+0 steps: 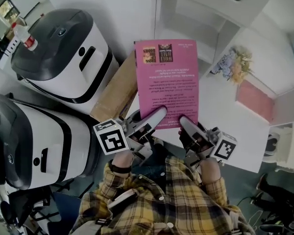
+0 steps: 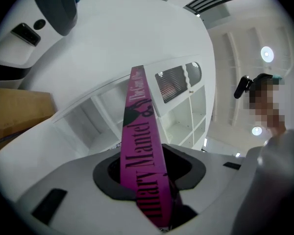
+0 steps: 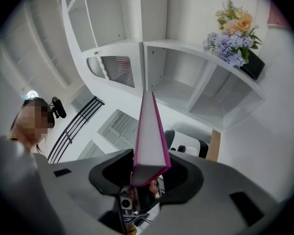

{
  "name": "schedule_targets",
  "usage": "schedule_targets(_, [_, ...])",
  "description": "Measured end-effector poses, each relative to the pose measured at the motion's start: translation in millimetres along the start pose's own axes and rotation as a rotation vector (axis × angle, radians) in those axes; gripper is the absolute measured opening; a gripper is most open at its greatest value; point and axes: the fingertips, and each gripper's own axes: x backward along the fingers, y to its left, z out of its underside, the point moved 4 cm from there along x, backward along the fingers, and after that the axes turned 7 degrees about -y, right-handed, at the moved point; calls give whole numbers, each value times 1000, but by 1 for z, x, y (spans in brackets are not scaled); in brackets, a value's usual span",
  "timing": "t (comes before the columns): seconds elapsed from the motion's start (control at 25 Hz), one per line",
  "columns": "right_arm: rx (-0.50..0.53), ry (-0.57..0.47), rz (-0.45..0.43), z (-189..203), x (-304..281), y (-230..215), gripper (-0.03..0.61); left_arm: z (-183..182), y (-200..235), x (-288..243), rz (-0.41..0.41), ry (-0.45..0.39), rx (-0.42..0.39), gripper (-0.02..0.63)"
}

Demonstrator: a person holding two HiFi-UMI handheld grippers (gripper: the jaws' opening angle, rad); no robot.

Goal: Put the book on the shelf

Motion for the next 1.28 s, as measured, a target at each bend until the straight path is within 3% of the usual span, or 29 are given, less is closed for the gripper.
schedule_targets(0.08, [3, -17, 4, 6, 7, 2, 169, 5, -3, 4, 8, 15, -5, 167])
schedule_targets(0.24, [-41, 148, -44, 55, 43, 23, 169, 54, -32, 70, -86, -134, -10, 167])
schedule_targets(0.36, [-56, 169, -65, 77, 59, 29, 169, 73, -43, 94, -106, -160, -23, 167])
schedule_targets(0.92, [-31, 174, -105, 74, 55, 25, 169, 72, -40, 92, -88, -175, -64, 167])
schedule_targets(1.28, [-64, 175, -88, 73, 56, 36, 169, 71, -48, 92, -114, -162, -8, 167])
